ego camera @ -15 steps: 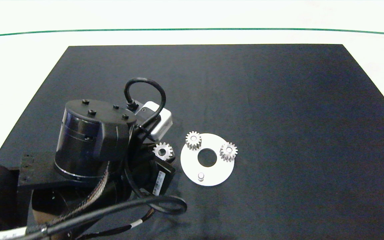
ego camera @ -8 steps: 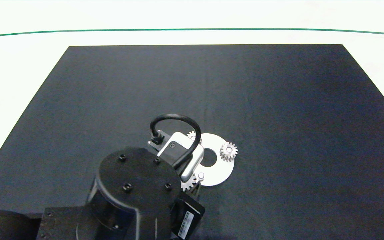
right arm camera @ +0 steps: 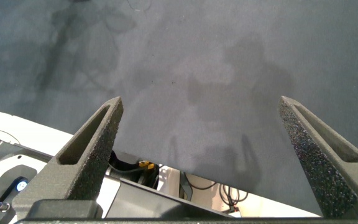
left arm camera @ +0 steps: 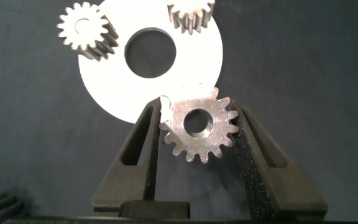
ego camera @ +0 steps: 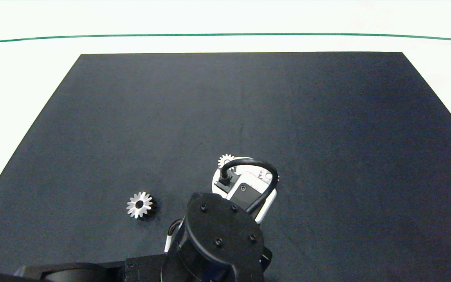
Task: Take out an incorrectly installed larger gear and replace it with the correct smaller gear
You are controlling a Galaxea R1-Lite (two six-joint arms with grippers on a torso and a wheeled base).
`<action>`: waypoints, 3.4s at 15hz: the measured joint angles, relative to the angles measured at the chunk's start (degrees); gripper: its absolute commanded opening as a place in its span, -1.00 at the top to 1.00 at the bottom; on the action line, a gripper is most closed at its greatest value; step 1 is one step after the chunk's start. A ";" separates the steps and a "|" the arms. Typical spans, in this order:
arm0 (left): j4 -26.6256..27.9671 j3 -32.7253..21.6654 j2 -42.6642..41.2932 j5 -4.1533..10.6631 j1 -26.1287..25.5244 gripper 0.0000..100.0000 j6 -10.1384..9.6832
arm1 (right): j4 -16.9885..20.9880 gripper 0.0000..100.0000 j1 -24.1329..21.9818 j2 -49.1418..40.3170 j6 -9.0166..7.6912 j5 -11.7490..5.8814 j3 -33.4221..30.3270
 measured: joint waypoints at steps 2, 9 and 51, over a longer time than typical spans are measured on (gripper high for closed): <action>-0.15 -0.13 1.07 -0.06 0.20 0.56 0.55 | -0.01 -1.00 0.05 0.00 0.06 0.02 0.00; -0.20 -0.40 2.35 -0.09 3.28 0.56 3.28 | 0.44 -1.00 0.02 -0.35 0.09 0.02 0.02; -4.99 0.12 5.74 -0.20 6.17 -1.00 5.53 | 1.46 -1.00 0.06 -1.68 0.17 0.02 -0.02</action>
